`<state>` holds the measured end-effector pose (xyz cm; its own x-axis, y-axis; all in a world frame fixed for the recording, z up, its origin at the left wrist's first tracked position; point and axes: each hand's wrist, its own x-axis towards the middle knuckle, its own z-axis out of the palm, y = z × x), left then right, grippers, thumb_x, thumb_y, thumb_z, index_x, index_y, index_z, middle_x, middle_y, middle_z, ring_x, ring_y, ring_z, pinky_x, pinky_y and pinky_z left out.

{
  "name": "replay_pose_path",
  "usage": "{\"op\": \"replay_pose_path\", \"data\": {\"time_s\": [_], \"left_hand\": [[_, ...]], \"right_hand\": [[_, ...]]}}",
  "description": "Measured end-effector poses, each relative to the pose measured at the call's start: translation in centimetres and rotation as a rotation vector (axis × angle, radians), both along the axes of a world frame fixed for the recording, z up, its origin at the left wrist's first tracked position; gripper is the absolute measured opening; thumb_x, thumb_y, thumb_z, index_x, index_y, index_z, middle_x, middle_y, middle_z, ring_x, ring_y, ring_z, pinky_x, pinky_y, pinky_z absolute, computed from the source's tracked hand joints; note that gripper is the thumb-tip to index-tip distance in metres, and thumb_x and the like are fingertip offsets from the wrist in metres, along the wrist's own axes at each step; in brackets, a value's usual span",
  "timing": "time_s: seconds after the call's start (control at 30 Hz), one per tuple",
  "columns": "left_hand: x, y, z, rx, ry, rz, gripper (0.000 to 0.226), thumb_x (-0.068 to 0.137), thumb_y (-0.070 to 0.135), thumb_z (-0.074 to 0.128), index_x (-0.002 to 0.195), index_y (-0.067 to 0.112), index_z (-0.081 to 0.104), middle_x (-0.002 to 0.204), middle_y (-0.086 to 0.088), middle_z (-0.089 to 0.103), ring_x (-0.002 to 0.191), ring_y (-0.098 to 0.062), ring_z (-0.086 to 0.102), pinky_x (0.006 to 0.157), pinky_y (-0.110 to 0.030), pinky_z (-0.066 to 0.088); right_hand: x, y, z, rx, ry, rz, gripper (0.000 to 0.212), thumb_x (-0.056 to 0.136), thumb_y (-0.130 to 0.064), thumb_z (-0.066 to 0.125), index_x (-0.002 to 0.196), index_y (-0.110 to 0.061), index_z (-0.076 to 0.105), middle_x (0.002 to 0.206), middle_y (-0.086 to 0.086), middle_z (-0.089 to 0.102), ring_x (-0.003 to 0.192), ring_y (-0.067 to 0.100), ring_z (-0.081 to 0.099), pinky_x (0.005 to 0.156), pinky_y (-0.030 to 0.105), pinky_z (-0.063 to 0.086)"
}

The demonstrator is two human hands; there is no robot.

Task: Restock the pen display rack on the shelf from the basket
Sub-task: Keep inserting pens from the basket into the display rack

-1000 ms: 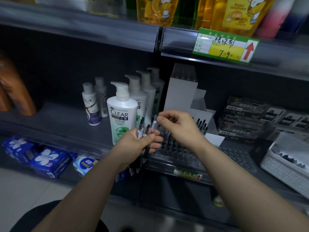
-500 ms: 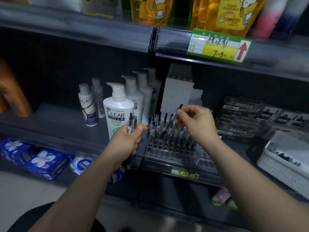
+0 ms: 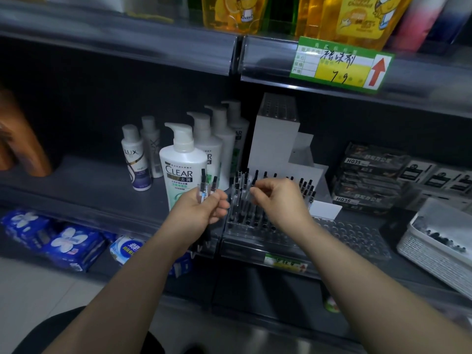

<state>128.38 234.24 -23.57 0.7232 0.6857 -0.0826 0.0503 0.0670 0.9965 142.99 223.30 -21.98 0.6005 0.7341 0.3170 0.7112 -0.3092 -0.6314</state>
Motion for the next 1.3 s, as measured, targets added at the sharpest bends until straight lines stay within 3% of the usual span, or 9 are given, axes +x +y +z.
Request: {"op": "replay_pose_path", "data": {"time_s": [0.13, 0.3, 0.4, 0.57, 0.73, 0.97, 1.07, 1.17, 1.3], "left_hand": [[-0.1, 0.0, 0.1, -0.008, -0.011, 0.003, 0.016, 0.099, 0.024, 0.051, 0.104, 0.015, 0.063, 0.092, -0.003, 0.074, 0.084, -0.016, 0.067, 0.083, -0.033, 0.054], [-0.1, -0.2, 0.5, -0.047, -0.046, 0.011, 0.014, 0.098, 0.022, 0.053, 0.107, 0.013, 0.058, 0.090, -0.003, 0.075, 0.071, -0.012, 0.066, 0.069, -0.028, 0.054], [-0.1, -0.1, 0.4, -0.059, -0.039, 0.011, 0.008, 0.098, 0.020, 0.052, 0.101, 0.013, 0.055, 0.089, -0.003, 0.076, 0.068, -0.011, 0.065, 0.065, -0.026, 0.054], [0.0, -0.1, -0.1, -0.105, -0.025, -0.033, 0.018, 0.095, 0.020, 0.058, 0.105, 0.006, 0.063, 0.091, -0.005, 0.076, 0.078, -0.012, 0.071, 0.078, -0.028, 0.058], [0.3, -0.9, -0.2, -0.150, -0.002, -0.101, 0.024, 0.091, 0.022, 0.062, 0.107, 0.004, 0.065, 0.093, -0.005, 0.076, 0.085, -0.016, 0.073, 0.081, -0.030, 0.058], [0.8, -2.0, -0.7, -0.113, -0.019, -0.206, 0.019, 0.094, 0.014, 0.059, 0.106, 0.002, 0.064, 0.091, -0.011, 0.076, 0.082, -0.022, 0.073, 0.076, -0.033, 0.060], [1.1, -2.4, -0.7, -0.081, -0.015, -0.251, 0.018, 0.095, 0.014, 0.057, 0.107, 0.002, 0.065, 0.092, -0.009, 0.076, 0.083, -0.021, 0.073, 0.074, -0.030, 0.059], [1.2, -2.2, -0.5, -0.057, -0.009, -0.191, 0.019, 0.097, 0.013, 0.054, 0.110, 0.006, 0.066, 0.092, -0.006, 0.075, 0.082, -0.013, 0.072, 0.070, -0.022, 0.056], [0.8, -0.9, -0.4, -0.008, 0.047, -0.054, 0.020, 0.099, 0.021, 0.050, 0.106, 0.009, 0.065, 0.072, -0.001, 0.070, 0.062, -0.011, 0.063, 0.068, -0.031, 0.057]], "right_hand": [[-0.2, 0.4, -0.2, -0.065, -0.069, 0.037, 0.019, 0.092, -0.019, 0.061, 0.089, -0.005, 0.073, 0.078, 0.010, 0.071, 0.072, 0.023, 0.066, 0.073, 0.040, 0.055], [-0.5, 0.7, -0.7, -0.104, -0.088, 0.028, 0.017, 0.091, -0.021, 0.062, 0.105, -0.013, 0.067, 0.087, 0.003, 0.069, 0.079, 0.019, 0.065, 0.079, 0.039, 0.055], [-0.6, 0.7, -0.7, -0.107, -0.074, 0.020, 0.010, 0.090, -0.021, 0.062, 0.097, -0.014, 0.063, 0.081, 0.000, 0.067, 0.075, 0.017, 0.065, 0.076, 0.039, 0.056], [-0.4, 0.4, -0.2, -0.124, -0.071, 0.010, 0.012, 0.088, -0.020, 0.065, 0.097, -0.011, 0.065, 0.080, 0.000, 0.067, 0.075, 0.016, 0.064, 0.077, 0.037, 0.055], [-0.3, -0.8, 0.8, -0.024, 0.026, 0.003, 0.008, 0.088, -0.018, 0.064, 0.095, -0.017, 0.068, 0.080, -0.006, 0.066, 0.075, 0.013, 0.061, 0.075, 0.033, 0.054], [-1.1, -1.7, 1.8, 0.070, 0.353, 0.191, 0.007, 0.082, -0.016, 0.073, 0.087, -0.020, 0.072, 0.095, 0.010, 0.067, 0.092, 0.031, 0.063, 0.085, 0.039, 0.054], [-1.0, -2.0, 1.9, 0.077, 0.405, 0.183, 0.008, 0.081, -0.012, 0.074, 0.088, -0.008, 0.073, 0.092, 0.013, 0.070, 0.088, 0.032, 0.065, 0.083, 0.038, 0.055], [-0.4, -2.5, 2.5, 0.129, 0.458, 0.119, 0.004, 0.085, -0.015, 0.070, 0.087, -0.012, 0.072, 0.088, 0.014, 0.071, 0.073, 0.021, 0.062, 0.075, 0.033, 0.052], [1.3, -3.0, 3.2, 0.264, 0.433, -0.026, 0.006, 0.088, -0.014, 0.067, 0.083, -0.015, 0.069, 0.079, 0.011, 0.070, 0.068, 0.017, 0.063, 0.074, 0.036, 0.055]]}}
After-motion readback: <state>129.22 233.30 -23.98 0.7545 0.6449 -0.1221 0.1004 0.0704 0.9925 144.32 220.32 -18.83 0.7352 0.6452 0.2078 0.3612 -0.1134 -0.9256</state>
